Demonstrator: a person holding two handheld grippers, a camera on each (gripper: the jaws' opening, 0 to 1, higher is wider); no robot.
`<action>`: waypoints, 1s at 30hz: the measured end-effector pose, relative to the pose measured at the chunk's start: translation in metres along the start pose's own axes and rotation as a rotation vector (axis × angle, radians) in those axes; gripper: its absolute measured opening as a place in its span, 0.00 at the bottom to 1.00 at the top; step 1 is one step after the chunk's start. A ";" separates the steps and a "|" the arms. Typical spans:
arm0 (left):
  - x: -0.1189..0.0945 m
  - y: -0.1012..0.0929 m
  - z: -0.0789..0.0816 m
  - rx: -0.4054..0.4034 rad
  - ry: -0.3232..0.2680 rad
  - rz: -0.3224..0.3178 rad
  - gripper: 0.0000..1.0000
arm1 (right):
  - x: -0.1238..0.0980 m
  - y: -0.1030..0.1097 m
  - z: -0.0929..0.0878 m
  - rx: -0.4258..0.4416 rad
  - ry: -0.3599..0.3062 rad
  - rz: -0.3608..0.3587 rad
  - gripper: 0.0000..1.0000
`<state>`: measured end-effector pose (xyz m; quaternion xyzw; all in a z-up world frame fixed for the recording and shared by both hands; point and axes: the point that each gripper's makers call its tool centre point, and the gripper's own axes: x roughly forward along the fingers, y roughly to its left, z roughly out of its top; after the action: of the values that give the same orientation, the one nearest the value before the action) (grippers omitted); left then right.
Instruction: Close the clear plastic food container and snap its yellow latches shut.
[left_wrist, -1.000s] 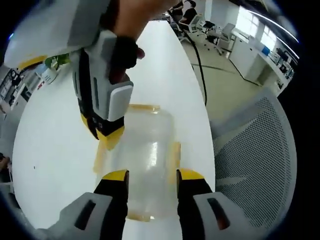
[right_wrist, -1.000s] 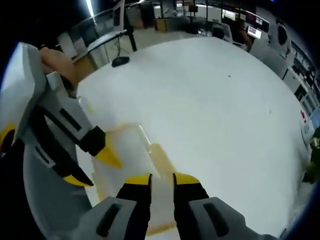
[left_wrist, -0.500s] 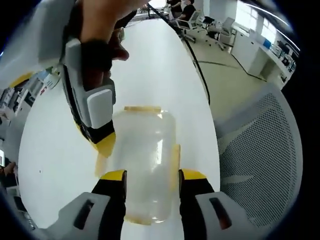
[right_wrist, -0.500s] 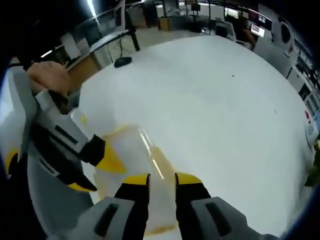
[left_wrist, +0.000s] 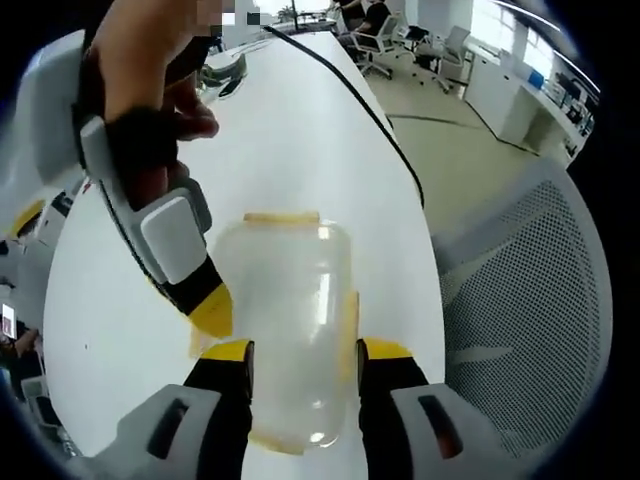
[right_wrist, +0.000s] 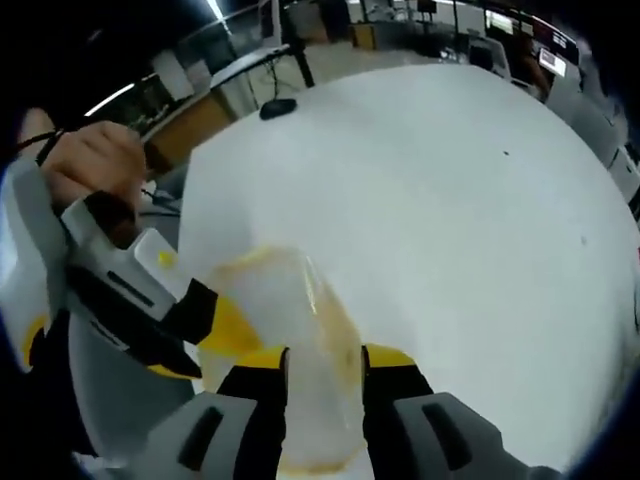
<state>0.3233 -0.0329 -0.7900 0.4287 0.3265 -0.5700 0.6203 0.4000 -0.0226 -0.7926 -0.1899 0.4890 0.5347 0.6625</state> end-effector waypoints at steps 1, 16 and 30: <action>0.000 0.000 0.000 0.005 0.001 0.005 0.42 | 0.003 0.001 0.000 0.004 0.006 0.027 0.27; 0.004 0.000 -0.003 0.016 0.042 0.074 0.41 | 0.009 0.004 -0.002 0.067 0.055 0.120 0.28; 0.007 0.001 -0.004 0.059 0.089 0.113 0.39 | 0.010 0.007 -0.003 0.090 0.096 0.128 0.25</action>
<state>0.3253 -0.0326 -0.7976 0.4893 0.3120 -0.5239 0.6235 0.3921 -0.0170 -0.8001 -0.1539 0.5549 0.5439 0.6105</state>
